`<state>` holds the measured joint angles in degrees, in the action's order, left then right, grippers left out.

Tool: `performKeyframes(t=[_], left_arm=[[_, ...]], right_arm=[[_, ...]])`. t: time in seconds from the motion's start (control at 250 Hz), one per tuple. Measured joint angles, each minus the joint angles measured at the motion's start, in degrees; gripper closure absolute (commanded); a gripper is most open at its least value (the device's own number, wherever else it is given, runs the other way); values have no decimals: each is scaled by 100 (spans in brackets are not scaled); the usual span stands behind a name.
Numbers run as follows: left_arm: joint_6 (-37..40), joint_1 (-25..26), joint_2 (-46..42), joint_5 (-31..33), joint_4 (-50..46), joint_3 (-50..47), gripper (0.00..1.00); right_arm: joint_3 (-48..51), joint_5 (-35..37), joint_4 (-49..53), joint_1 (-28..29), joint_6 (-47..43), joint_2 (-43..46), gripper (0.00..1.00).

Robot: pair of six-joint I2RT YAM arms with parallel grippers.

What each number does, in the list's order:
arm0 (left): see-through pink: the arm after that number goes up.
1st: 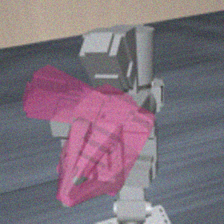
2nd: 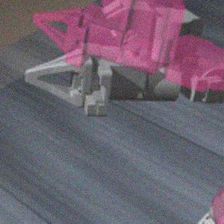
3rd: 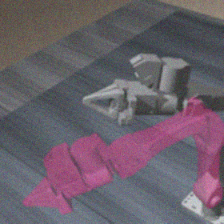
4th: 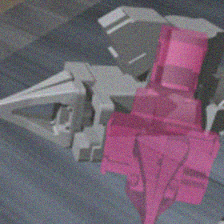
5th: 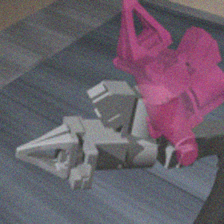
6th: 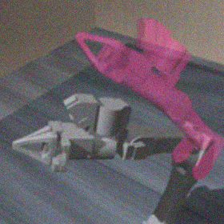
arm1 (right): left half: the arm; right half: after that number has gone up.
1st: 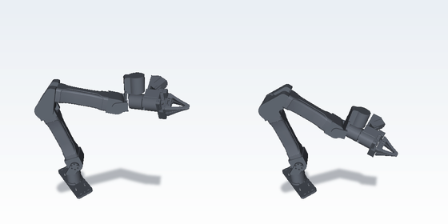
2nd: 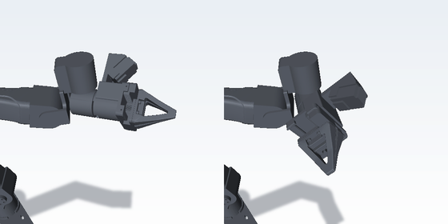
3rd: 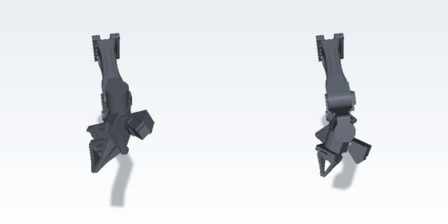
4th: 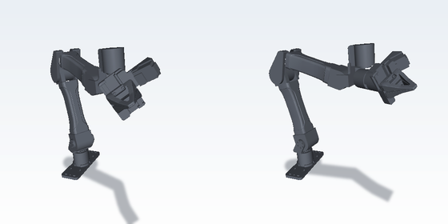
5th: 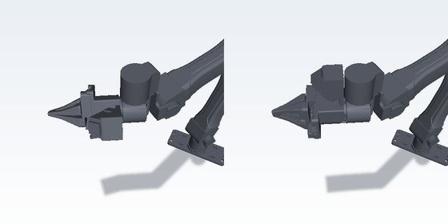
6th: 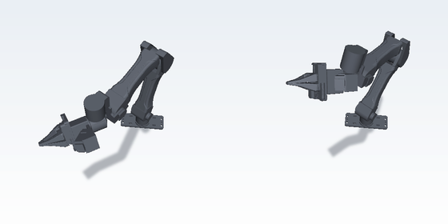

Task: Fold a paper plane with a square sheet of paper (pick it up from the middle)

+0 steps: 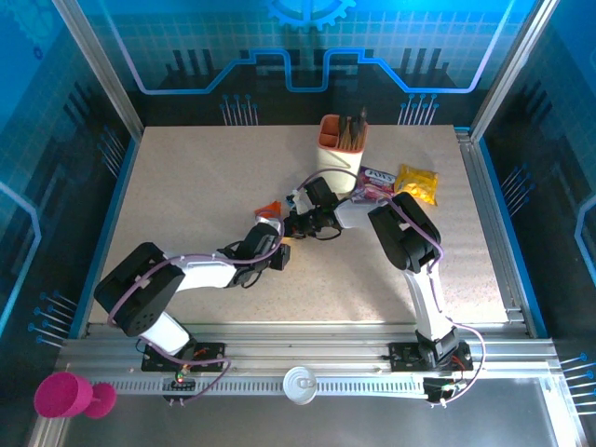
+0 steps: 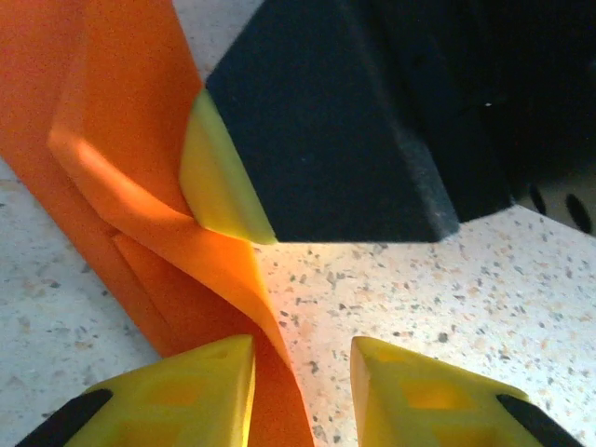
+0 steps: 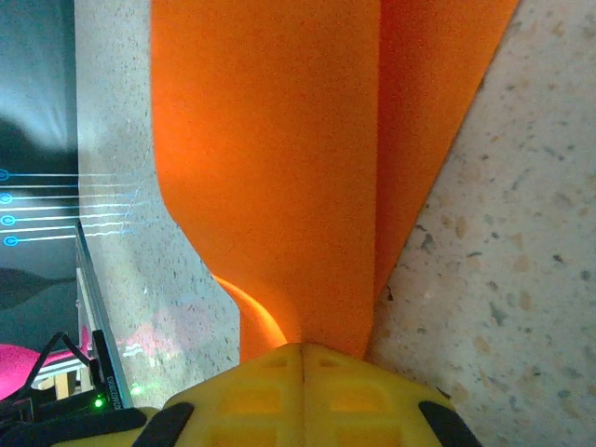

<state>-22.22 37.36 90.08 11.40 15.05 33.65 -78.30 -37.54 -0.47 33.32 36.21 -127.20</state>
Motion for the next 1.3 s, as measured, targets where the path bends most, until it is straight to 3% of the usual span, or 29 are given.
performKeyframes(t=[0.26,0.595,0.891,1.298], left_arm=[[31,9,282,284,-192,197,72],[151,33,400,382,-188,258,100],[181,31,417,188,-96,262,100],[118,146,245,-1163,251,160,100]], right_arm=[[11,-2,-22,0,20,0,100],[282,-4,-356,-35,133,125,97],[1156,138,-214,-540,341,1121,86],[2610,542,-267,-789,341,2806,84]])
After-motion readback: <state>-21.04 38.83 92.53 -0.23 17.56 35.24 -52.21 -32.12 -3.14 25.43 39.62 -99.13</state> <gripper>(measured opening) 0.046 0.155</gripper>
